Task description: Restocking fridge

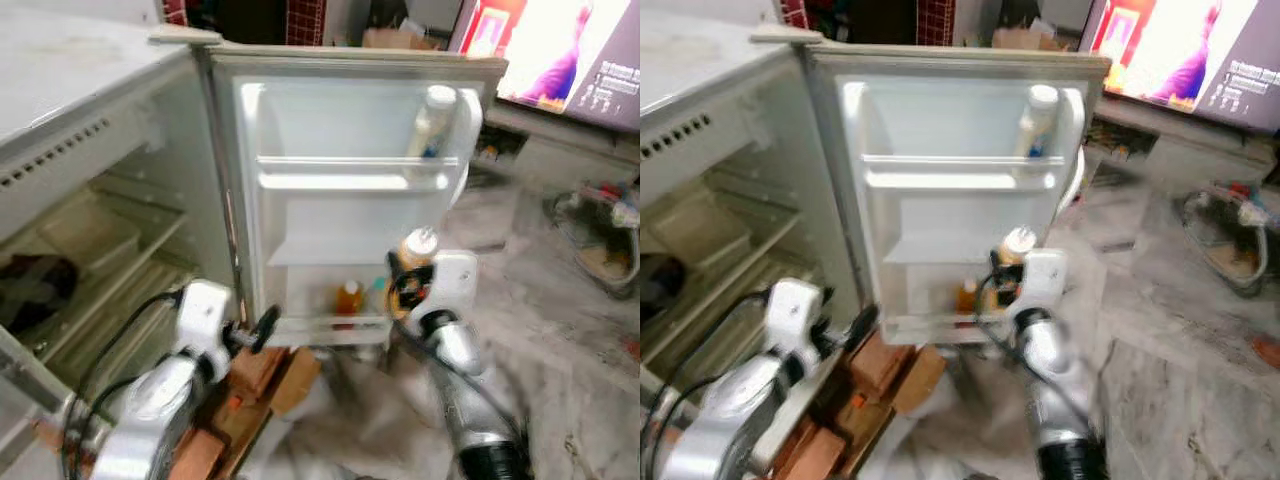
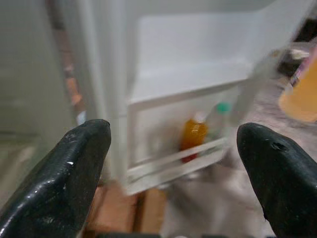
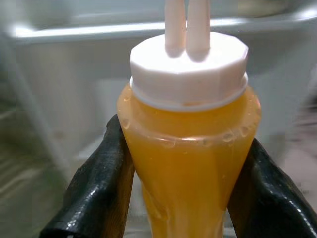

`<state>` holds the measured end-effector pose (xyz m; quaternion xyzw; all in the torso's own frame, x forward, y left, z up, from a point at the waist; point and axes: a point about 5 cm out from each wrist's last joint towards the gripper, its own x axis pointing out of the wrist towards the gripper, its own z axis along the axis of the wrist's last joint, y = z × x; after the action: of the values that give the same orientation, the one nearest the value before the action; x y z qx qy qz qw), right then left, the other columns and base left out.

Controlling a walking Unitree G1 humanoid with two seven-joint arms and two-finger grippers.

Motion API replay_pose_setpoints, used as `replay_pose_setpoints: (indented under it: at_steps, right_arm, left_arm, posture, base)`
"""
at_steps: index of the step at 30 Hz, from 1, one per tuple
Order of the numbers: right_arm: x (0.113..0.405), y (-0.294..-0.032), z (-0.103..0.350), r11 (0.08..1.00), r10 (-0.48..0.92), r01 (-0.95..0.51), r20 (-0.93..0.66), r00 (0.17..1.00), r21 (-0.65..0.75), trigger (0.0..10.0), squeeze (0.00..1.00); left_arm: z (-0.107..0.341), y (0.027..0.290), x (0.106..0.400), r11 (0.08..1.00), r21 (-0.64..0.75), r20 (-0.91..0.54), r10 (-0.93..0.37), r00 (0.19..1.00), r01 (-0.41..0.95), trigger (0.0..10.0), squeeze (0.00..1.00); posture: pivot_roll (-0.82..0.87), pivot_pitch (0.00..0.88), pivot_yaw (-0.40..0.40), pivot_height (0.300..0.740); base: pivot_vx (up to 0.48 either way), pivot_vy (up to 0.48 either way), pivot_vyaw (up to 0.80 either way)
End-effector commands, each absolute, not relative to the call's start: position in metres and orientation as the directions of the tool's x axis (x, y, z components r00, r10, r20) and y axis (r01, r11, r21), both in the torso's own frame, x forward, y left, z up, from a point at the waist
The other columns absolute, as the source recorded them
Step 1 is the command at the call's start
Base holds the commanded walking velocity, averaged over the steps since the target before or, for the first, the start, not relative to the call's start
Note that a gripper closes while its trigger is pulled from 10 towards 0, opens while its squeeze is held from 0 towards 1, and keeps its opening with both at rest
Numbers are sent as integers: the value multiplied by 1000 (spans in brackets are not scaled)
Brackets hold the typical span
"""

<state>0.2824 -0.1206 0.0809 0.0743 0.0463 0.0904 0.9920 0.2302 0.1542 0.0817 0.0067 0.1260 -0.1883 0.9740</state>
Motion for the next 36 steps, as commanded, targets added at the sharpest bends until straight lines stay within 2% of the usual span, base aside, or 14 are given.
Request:
replay_pose_setpoints:
  at_steps: [1, 18, 23, 29, 36]
  right_arm:
    - [285, -131, 86, 978, 163, -152, -64, 985, 143, 10000, 0]
    - [281, -124, 90, 956, 239, -226, -48, 970, 188, 10000, 0]
    - [282, -124, 92, 951, 256, -244, -39, 966, 188, 10000, 0]
    - [279, -118, 97, 937, 303, -298, -2, 953, 185, 10000, 0]
    - [279, -122, 95, 944, 282, -273, -22, 959, 187, 10000, 0]
  left_arm:
    - [88, 147, 232, 926, -21, -209, -374, 904, 378, 10000, 0]
    - [88, 168, 237, 978, 12, -164, -203, 965, 208, 10000, 0]
    - [89, 165, 238, 975, 12, -155, -216, 964, 220, 10000, 0]
    - [88, 163, 238, 975, 9, -145, -220, 965, 223, 10000, 0]
    - [91, 163, 238, 975, 6, -136, -218, 966, 221, 10000, 0]
  posture:
    - [114, 16, -54, 740]
    - [113, 29, -61, 740]
    - [108, 24, -62, 740]
    - [108, 22, -63, 740]
    - [107, 17, -65, 740]
  base:
    - [0, 0, 0]
    - [0, 0, 0]
    - [0, 0, 0]
    - [306, 0, 150]
    - [354, 0, 68]
